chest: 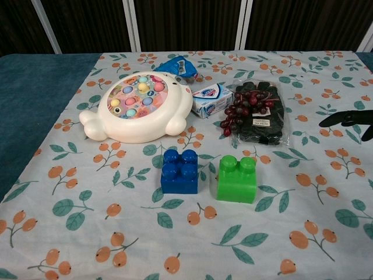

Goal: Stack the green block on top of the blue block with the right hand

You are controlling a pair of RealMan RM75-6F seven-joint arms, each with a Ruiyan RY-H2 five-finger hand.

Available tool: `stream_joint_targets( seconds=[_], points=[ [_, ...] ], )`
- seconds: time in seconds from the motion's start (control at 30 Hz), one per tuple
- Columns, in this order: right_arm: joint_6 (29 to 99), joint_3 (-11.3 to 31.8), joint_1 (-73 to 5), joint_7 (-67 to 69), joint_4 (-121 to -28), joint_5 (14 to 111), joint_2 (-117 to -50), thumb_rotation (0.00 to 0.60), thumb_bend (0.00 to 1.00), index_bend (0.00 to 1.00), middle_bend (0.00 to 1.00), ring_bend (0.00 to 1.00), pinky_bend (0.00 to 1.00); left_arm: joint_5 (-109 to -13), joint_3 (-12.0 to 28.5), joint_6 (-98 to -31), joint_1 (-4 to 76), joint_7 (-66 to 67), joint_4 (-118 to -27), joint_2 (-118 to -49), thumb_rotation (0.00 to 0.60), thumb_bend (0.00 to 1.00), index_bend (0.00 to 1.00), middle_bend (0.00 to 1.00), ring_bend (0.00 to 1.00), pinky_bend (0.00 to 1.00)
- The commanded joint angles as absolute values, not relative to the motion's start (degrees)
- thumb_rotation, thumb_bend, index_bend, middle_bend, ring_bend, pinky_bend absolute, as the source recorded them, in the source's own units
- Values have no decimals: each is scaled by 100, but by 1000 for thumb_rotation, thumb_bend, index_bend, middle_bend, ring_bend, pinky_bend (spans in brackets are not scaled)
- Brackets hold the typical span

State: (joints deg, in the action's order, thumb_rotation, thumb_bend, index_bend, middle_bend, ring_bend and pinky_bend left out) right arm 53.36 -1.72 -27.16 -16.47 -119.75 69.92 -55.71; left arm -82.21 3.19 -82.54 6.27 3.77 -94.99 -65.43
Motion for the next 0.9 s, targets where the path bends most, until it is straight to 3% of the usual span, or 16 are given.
stream_joint_targets(
  seconds=[0.03, 0.9],
  points=[
    [5347, -185, -2710, -1655, -11964, 6976, -5564, 600, 93, 0, 0, 0, 182, -8227, 319, -8231, 646, 399, -9502, -6555, 600, 0, 0, 0, 0, 0],
    [5471, -187, -2691, -1689, -11996, 6982, -5619, 600, 93, 0, 0, 0, 182, -8251, 314, -8273, 639, 388, -9503, -6550, 600, 0, 0, 0, 0, 0]
  ],
)
